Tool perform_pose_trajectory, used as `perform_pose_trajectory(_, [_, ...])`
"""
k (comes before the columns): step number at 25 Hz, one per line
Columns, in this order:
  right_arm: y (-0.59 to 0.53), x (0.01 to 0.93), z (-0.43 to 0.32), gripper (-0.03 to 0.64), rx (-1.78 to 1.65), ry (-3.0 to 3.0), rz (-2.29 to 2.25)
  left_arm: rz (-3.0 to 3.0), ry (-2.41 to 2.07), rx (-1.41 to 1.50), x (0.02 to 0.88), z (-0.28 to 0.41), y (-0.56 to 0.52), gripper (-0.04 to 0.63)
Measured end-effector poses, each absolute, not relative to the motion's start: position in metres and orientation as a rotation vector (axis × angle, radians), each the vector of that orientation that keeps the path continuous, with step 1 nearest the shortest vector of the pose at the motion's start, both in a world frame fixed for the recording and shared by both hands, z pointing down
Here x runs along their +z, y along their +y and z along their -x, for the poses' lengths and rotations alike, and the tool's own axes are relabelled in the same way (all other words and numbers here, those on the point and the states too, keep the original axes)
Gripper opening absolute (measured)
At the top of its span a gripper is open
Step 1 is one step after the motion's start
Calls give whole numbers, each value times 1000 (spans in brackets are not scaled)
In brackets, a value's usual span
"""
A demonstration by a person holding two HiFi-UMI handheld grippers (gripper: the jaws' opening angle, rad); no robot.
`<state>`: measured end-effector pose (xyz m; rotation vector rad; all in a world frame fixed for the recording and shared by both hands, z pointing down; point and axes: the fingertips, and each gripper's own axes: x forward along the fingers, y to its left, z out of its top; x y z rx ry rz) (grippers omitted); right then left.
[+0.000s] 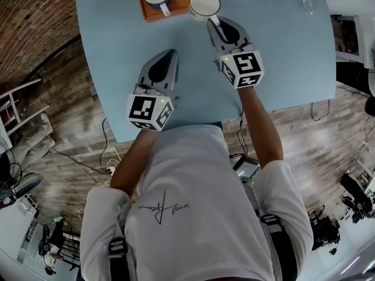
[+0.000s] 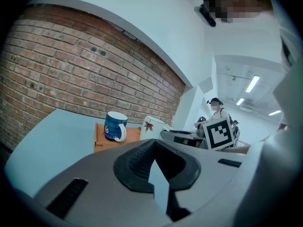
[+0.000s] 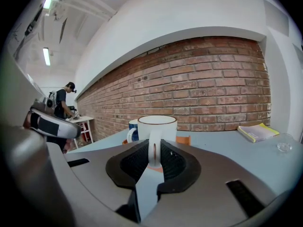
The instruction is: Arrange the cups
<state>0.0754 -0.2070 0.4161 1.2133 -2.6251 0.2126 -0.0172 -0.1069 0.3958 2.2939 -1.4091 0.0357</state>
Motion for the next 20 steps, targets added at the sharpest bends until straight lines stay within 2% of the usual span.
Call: perform_pose_trajectory(20, [-255, 424, -60, 66, 238, -2616, -1296, -2235, -1401, 30, 408, 26, -118, 8])
